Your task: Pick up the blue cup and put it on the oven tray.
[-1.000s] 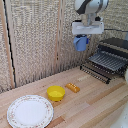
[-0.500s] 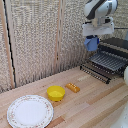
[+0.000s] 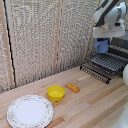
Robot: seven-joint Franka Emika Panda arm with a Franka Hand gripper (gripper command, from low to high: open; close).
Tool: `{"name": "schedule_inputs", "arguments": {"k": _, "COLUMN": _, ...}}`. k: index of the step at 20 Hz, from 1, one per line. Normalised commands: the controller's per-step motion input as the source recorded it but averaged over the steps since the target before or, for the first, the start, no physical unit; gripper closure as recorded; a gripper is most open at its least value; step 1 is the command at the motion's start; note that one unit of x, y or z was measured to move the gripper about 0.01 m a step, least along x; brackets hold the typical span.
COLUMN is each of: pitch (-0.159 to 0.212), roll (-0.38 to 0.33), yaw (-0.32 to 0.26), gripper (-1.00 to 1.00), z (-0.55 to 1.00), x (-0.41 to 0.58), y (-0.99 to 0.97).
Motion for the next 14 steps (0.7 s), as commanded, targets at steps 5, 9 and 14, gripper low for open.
{"name": "schedule_inputs", "arguments": {"k": 5, "pitch": 0.001, "roll": 0.030, "yaw": -0.069, "gripper": 1.00, "z": -0.37, "x": -0.193, "y": -0.12}}
{"name": "schedule_inputs", "arguments": {"k": 9, "pitch": 0.000, "roll": 0.079, "yaw": -0.027, "gripper": 1.00, "z": -0.36, "x": -0.234, "y": 0.14}}
{"name": "schedule_inputs", "arguments": {"k": 14, "pitch": -0.034, "roll": 0.064, "yaw": 0.002, "gripper": 1.00, "z": -0.20, "x": 0.030, "y": 0.05}}
